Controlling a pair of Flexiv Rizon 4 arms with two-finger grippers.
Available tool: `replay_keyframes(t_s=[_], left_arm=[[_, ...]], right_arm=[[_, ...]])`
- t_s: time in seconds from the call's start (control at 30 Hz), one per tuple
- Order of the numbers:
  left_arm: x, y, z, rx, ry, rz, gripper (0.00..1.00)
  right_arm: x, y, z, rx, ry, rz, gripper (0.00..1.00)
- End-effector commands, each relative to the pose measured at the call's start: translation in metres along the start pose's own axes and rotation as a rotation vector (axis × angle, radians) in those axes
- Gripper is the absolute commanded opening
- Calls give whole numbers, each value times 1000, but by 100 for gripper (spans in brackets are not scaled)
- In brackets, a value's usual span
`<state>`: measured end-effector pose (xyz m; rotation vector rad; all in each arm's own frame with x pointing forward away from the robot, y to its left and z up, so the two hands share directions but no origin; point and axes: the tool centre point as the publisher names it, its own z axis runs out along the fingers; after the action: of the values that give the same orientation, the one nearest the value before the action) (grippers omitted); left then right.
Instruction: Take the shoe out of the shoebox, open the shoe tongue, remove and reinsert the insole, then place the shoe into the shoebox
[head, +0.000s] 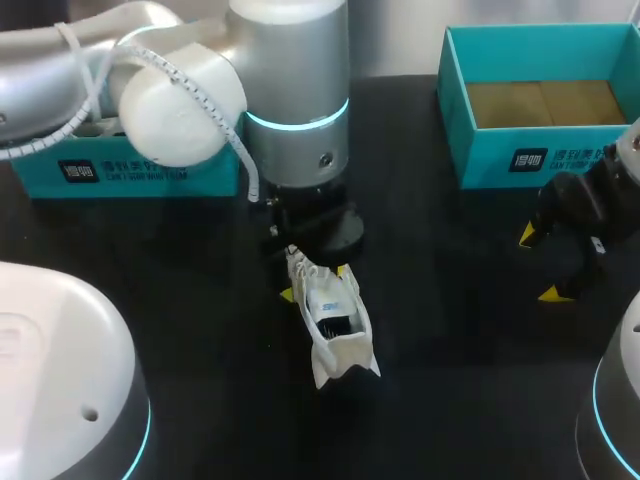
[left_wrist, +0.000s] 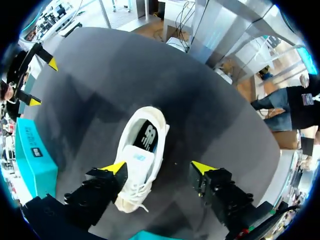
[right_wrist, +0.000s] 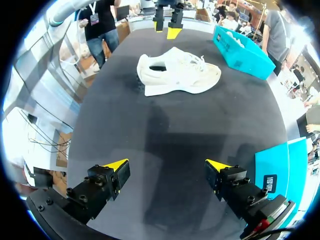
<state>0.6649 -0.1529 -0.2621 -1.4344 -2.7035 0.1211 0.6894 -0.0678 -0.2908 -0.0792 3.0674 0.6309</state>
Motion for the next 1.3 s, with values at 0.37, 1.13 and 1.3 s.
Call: replay_keyframes(t_s=[0.37,1.13,1.3], left_arm=[[14,-11,-1,69,57,-230,100],[25,-59,17,31,20,-1109,100],[24,-72,27,22,-60,-1193,100]], right_arm=[[0,1,0,3,0,1,100],[0,1,0,3,0,1,100],[0,1,0,3,0,1,100]])
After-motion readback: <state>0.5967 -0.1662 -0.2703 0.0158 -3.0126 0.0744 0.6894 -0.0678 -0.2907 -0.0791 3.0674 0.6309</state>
